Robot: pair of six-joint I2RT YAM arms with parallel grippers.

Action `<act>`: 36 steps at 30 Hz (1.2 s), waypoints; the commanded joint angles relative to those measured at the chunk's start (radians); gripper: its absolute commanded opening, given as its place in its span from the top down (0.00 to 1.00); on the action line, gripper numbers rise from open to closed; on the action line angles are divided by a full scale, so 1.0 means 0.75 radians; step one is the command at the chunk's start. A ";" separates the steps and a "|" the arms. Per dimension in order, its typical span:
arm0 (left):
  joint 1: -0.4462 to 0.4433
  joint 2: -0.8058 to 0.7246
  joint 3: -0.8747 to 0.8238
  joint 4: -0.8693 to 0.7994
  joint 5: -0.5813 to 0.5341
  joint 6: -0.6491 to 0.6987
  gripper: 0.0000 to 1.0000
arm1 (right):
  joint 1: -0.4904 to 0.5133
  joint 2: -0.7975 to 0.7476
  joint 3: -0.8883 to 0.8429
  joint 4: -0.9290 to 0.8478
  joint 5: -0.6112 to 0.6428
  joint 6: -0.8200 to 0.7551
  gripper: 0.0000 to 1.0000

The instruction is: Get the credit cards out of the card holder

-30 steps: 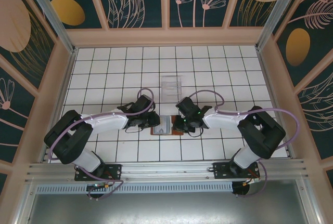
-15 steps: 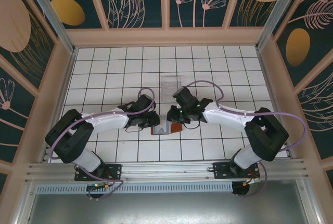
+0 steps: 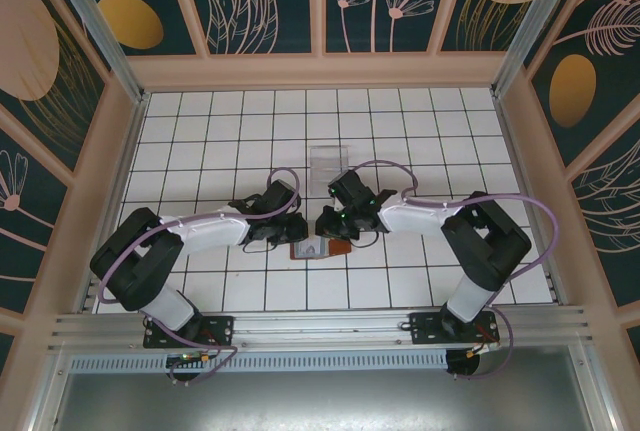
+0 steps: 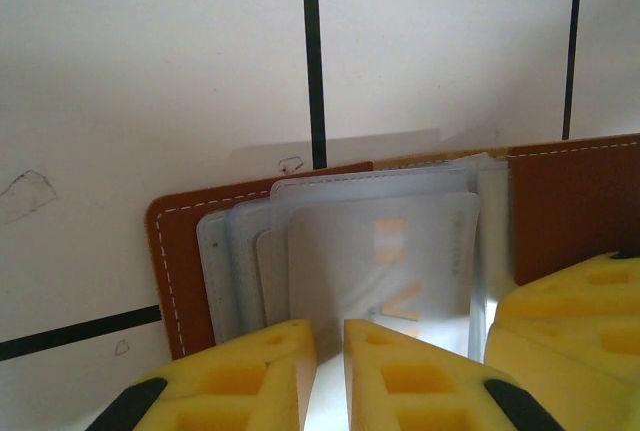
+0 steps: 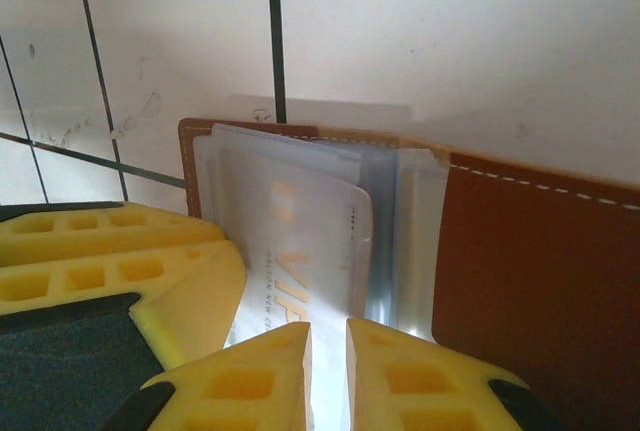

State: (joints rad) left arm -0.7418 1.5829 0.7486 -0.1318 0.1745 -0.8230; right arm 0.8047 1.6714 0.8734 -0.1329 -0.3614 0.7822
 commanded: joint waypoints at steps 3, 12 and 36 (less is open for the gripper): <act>0.006 0.057 -0.050 -0.127 -0.058 0.018 0.81 | -0.005 0.013 -0.044 0.067 -0.020 -0.003 0.82; 0.006 -0.024 -0.051 -0.187 -0.101 0.003 0.78 | -0.009 -0.012 -0.114 0.110 0.011 0.034 0.82; 0.007 -0.169 -0.030 -0.296 -0.208 -0.042 0.66 | -0.007 -0.009 -0.185 0.163 -0.012 0.066 0.82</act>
State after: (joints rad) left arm -0.7406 1.4677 0.7357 -0.3202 0.0383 -0.8433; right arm 0.8040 1.6714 0.7582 0.0025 -0.3725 0.8207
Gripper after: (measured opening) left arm 0.344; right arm 0.179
